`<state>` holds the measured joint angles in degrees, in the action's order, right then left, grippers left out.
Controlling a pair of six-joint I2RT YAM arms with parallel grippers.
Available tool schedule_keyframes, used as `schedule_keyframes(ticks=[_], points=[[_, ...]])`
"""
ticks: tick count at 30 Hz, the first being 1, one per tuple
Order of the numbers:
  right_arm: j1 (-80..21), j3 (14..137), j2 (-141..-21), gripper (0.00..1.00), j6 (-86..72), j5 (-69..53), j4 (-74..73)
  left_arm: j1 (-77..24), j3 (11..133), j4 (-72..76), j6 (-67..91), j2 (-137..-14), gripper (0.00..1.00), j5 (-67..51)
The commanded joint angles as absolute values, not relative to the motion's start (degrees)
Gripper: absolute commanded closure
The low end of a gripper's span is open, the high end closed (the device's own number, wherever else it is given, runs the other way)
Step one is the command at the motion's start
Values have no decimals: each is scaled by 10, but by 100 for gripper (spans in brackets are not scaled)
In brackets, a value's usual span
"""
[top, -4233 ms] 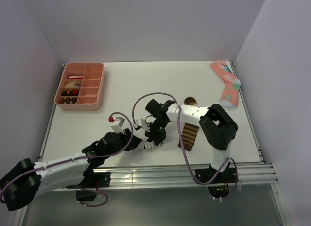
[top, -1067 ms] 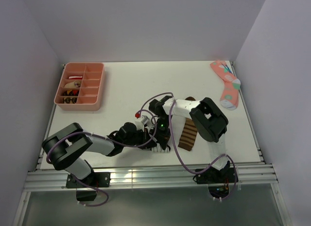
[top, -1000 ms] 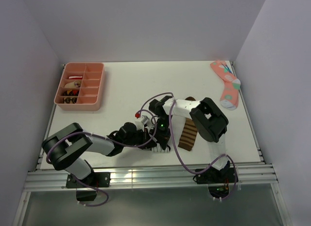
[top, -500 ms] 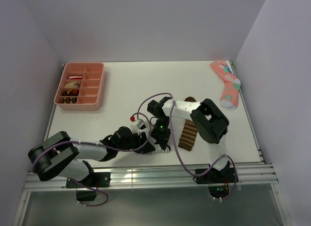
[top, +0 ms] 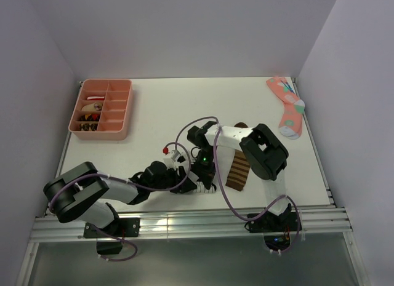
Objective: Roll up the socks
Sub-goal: Roll the sock at the center of the board.
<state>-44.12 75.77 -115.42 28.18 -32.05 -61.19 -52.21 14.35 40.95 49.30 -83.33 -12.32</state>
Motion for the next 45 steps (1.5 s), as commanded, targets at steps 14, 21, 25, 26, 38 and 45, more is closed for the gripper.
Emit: schedule_keyframes(ticks=[14, 21, 25, 26, 38, 45], points=[[-449, 723, -1222, 91, 362, -132, -502, -512, 132, 474, 535, -885, 47, -174], [-449, 726, -1225, 91, 356, -131, -504, -500, 109, 514, 551, -865, 45, -194], [-450, 724, -1226, 91, 356, -130, -504, -496, 112, 515, 552, -869, 42, -195], [-449, 724, -1226, 91, 355, -129, -504, -496, 112, 522, 554, -871, 42, -197], [-450, 729, -1232, 91, 351, -129, -511, -497, 139, 511, 565, -901, 39, -169], [-450, 735, -1239, 91, 343, -138, -517, -519, 130, 526, 598, -917, 41, -119]])
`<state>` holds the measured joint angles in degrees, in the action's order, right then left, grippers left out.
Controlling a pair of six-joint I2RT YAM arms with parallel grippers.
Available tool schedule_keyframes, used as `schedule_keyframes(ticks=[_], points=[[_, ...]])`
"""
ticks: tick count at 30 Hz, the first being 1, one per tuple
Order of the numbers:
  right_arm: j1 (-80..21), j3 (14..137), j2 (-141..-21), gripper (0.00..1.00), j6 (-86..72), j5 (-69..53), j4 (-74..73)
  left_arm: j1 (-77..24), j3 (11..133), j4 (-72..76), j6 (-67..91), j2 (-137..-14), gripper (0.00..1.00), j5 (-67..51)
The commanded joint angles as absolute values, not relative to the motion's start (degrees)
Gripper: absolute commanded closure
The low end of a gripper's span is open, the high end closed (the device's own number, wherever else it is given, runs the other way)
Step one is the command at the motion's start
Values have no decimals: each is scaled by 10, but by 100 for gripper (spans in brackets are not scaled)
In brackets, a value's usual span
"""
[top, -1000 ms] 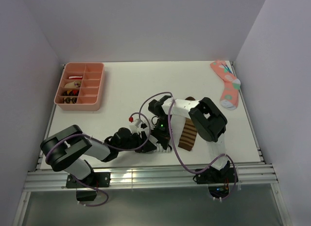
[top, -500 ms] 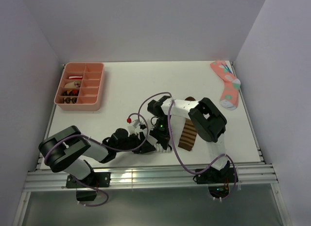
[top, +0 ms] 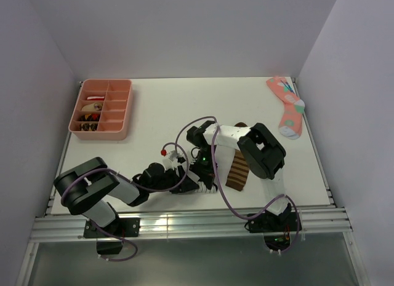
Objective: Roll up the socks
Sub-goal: Roll the sock at the center of the board, then pick up the sock at the center of the board.
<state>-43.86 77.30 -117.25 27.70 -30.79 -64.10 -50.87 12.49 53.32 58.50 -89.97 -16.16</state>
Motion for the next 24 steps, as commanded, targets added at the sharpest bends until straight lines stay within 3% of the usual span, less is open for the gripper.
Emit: schedule_keyframes(ticks=[1, 15, 24], points=[[-449, 736, -1239, 91, 342, -136, -515, -522, 126, 530, 604, -921, 41, -112], [-449, 732, -1240, 92, 333, -135, -514, -560, 136, 561, 645, -977, 46, -63], [-450, 743, -1248, 91, 329, -136, -519, -561, 144, 560, 648, -1000, 66, -85]])
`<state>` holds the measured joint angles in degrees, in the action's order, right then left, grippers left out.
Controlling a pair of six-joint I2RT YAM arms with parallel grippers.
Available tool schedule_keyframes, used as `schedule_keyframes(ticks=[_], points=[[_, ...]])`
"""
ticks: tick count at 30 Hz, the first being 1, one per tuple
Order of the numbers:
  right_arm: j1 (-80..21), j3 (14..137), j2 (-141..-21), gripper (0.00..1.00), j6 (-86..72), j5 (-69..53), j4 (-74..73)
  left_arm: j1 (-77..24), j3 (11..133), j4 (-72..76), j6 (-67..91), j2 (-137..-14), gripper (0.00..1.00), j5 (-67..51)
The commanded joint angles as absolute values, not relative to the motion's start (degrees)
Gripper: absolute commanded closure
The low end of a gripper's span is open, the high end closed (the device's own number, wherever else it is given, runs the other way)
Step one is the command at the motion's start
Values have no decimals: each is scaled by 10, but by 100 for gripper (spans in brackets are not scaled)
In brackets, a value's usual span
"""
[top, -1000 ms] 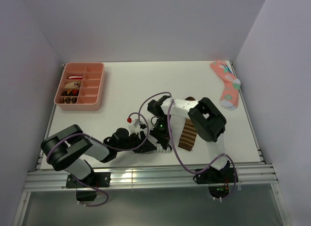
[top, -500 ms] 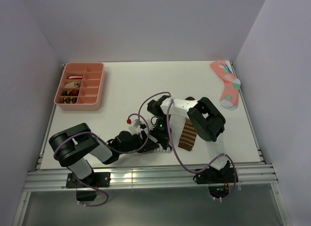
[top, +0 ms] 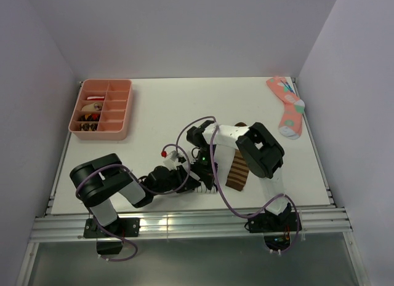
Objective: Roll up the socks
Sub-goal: Pick up the sock at the center of the board.
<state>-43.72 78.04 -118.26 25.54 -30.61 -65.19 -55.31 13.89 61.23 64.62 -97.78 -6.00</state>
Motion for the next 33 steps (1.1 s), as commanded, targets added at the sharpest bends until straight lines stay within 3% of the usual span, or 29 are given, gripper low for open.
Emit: schedule_keyframes(ticks=[1, 7, 18, 24, 33], points=[[-449, 743, -1249, 92, 327, -137, -519, -561, 144, 561, 648, -1000, 70, -87], [-448, 741, -1240, 90, 313, -139, -513, -561, 142, 554, 658, -986, 100, -92], [-434, 732, -1179, 60, 249, -147, -493, -561, 121, 505, 719, -913, 100, -37], [-421, 734, -1137, 54, 213, -141, -495, -561, 127, 418, 730, -857, 100, -3], [-397, 751, -1086, 53, 188, -128, -511, -558, 113, 403, 750, -830, 100, 26]])
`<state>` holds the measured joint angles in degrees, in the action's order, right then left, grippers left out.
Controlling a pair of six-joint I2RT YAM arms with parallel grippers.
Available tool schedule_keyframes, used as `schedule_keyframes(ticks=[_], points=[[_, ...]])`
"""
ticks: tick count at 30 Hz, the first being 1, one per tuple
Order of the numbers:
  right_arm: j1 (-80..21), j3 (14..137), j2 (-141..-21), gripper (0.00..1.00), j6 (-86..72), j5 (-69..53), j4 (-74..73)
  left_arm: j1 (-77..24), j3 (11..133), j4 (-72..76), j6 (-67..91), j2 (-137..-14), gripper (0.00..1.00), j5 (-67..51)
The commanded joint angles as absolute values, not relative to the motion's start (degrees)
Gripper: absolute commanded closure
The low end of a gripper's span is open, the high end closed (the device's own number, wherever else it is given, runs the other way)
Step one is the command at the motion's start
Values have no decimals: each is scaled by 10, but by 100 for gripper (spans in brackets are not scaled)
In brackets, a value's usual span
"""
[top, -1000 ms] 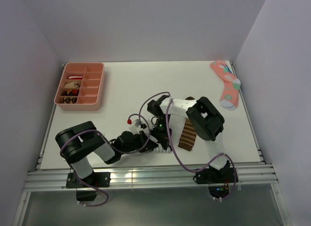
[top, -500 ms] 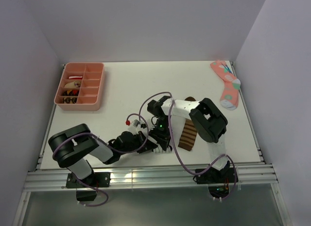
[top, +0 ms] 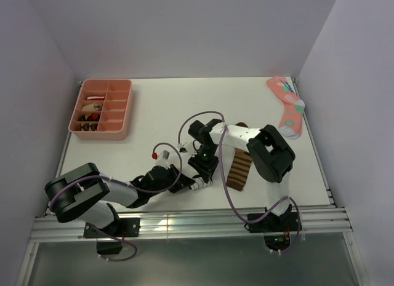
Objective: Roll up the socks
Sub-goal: Pick up the sock at the center of the board.
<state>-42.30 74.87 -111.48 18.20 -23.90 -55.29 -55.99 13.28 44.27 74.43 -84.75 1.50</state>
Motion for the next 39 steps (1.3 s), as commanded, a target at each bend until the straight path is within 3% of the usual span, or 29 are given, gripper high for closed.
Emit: schedule_keyframes(ticks=[1, 14, 25, 31, 39], points=[[-395, 755, -1076, 53, 188, -129, -515, -558, 112, 399, 750, -824, 100, 30], [-349, 820, -1008, 51, 192, -151, -575, -503, 104, 370, 724, -744, 100, 18], [-328, 802, -974, 51, 196, -142, -556, -440, 135, 346, 693, -688, 100, -10], [-319, 802, -948, 51, 202, -132, -549, -389, 186, 293, 651, -650, 100, -16], [-297, 812, -926, 51, 213, -132, -544, -244, 334, 192, 592, -640, 100, -42]])
